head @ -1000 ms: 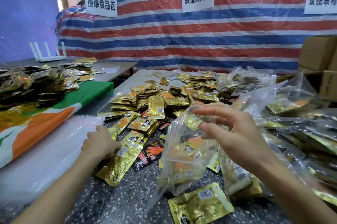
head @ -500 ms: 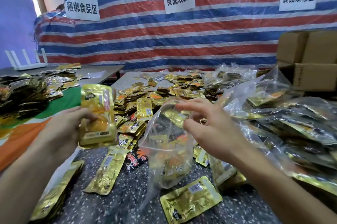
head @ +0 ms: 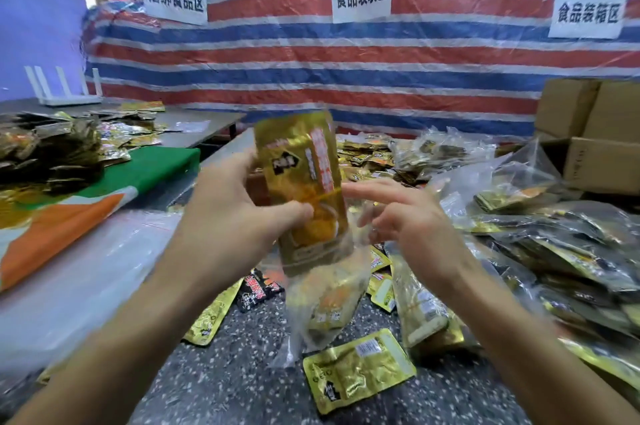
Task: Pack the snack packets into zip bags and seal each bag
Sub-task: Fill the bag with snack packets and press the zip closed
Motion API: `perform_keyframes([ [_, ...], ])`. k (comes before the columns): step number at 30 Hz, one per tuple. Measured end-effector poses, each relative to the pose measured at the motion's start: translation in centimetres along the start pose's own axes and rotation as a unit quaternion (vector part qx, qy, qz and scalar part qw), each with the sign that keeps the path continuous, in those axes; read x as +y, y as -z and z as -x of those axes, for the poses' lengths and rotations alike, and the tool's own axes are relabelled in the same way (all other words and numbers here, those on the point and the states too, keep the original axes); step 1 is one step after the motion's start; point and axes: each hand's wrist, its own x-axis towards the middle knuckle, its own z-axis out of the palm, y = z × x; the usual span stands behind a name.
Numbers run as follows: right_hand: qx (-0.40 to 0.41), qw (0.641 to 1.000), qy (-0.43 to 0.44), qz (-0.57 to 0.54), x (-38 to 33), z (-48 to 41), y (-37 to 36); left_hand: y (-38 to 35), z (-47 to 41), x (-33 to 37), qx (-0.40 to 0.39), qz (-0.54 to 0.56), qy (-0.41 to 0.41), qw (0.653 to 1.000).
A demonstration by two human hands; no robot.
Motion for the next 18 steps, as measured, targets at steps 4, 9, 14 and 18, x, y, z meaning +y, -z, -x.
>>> perform_keyframes([
  [4,0.016,1.0,-0.002,0.019,0.6,-0.3,0.6,-0.5,0.4,-2.0,-0.019,-0.22,-0.001,0.975],
  [9,0.022,0.998,0.002,0.054,1.8,-0.2,0.9,1.7,0.4,-3.7,-0.194,-0.2,0.137,0.951],
  [14,0.032,0.999,-0.009,0.016,2.9,-0.2,1.4,0.4,1.0,-5.4,-0.233,-0.236,0.104,0.938],
  [18,0.007,1.0,-0.011,0.02,3.2,0.0,1.4,-0.1,0.6,-5.5,-0.169,-0.172,0.068,0.968],
])
